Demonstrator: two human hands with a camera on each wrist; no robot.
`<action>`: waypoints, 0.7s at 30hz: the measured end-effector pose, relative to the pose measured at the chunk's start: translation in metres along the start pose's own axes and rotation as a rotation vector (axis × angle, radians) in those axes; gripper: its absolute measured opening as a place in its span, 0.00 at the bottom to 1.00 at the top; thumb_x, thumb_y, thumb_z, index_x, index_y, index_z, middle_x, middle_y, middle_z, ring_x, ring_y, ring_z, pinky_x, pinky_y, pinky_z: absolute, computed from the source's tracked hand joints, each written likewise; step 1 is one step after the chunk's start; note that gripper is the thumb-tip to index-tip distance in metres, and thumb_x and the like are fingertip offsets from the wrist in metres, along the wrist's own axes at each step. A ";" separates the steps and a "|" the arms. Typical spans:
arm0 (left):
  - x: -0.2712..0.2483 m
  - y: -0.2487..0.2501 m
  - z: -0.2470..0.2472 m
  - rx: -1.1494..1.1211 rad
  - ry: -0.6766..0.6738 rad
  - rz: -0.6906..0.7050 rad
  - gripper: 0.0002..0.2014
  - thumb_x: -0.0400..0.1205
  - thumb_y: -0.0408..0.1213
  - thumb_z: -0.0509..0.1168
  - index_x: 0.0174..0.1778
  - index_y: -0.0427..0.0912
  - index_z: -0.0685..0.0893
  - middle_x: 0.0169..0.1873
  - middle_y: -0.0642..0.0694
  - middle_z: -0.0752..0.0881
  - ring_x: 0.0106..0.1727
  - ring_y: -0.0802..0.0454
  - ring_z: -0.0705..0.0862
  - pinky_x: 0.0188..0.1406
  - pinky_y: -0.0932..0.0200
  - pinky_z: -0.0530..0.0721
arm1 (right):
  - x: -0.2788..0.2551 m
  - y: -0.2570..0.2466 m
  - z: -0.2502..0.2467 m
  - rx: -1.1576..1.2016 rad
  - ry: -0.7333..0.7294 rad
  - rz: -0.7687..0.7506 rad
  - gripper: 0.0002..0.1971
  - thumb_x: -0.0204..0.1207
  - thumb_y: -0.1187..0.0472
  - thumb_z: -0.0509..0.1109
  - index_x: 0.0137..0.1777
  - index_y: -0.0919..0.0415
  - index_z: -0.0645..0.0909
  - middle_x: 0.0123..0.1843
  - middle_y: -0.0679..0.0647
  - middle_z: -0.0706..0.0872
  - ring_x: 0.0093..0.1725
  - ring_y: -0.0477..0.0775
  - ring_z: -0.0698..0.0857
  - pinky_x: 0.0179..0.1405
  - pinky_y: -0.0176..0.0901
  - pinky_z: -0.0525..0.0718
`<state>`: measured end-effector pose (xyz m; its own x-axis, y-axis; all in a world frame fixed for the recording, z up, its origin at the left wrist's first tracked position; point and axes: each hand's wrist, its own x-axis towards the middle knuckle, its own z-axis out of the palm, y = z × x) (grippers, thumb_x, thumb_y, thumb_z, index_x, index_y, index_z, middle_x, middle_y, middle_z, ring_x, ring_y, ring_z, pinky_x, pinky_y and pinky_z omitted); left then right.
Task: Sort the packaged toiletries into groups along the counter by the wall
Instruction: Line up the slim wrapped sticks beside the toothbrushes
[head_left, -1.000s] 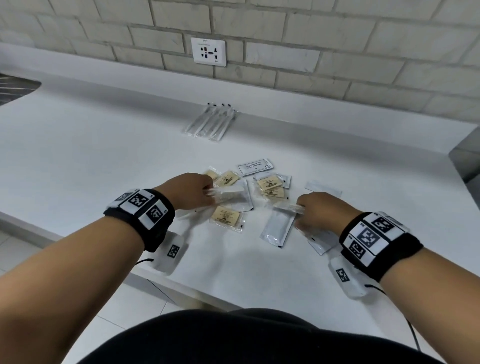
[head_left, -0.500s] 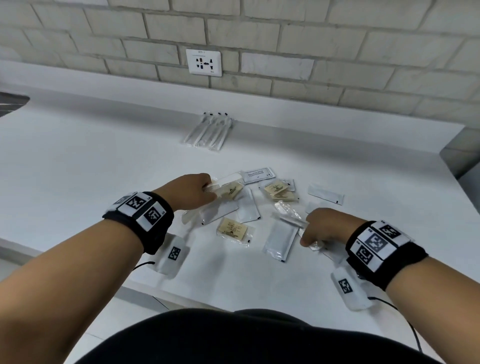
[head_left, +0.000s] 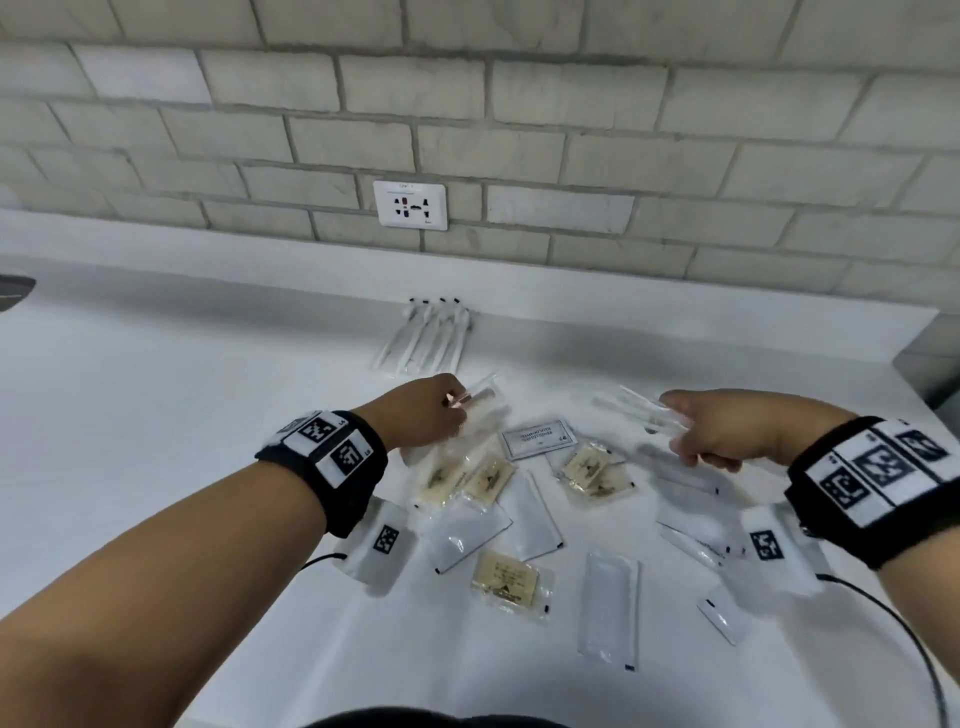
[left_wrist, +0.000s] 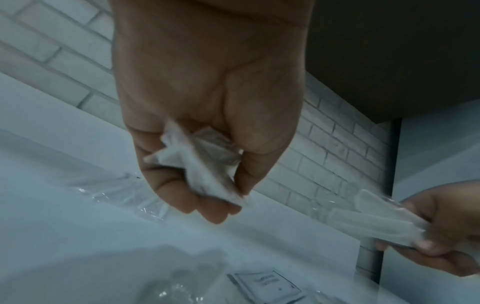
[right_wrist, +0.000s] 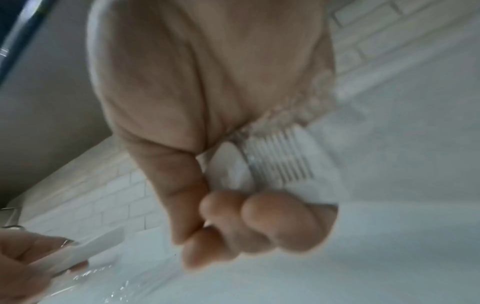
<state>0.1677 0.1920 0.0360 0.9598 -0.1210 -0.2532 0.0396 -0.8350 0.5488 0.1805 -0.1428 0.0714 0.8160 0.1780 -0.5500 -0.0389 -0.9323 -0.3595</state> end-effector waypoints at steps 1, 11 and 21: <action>0.012 0.003 -0.002 -0.054 0.004 -0.013 0.12 0.82 0.41 0.60 0.61 0.48 0.77 0.41 0.50 0.88 0.40 0.51 0.87 0.42 0.56 0.84 | 0.015 -0.009 0.001 0.055 0.042 -0.007 0.12 0.76 0.62 0.70 0.56 0.56 0.72 0.34 0.59 0.81 0.23 0.54 0.71 0.24 0.39 0.70; 0.125 0.027 0.026 -0.076 -0.027 -0.097 0.22 0.81 0.34 0.61 0.72 0.38 0.72 0.60 0.40 0.83 0.57 0.42 0.84 0.48 0.56 0.80 | 0.151 -0.058 0.001 -0.060 0.222 0.083 0.19 0.74 0.59 0.69 0.64 0.62 0.74 0.58 0.59 0.82 0.52 0.58 0.80 0.43 0.42 0.74; 0.186 0.051 0.037 -0.531 -0.004 0.062 0.21 0.76 0.39 0.70 0.64 0.42 0.75 0.41 0.49 0.84 0.39 0.50 0.83 0.36 0.56 0.81 | 0.186 -0.067 -0.017 0.655 0.297 -0.123 0.17 0.77 0.52 0.71 0.62 0.58 0.78 0.51 0.61 0.89 0.45 0.61 0.88 0.39 0.45 0.81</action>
<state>0.3378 0.1066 -0.0127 0.9638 -0.1644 -0.2097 0.1187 -0.4397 0.8903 0.3451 -0.0529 0.0056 0.9553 0.0898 -0.2818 -0.1976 -0.5151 -0.8341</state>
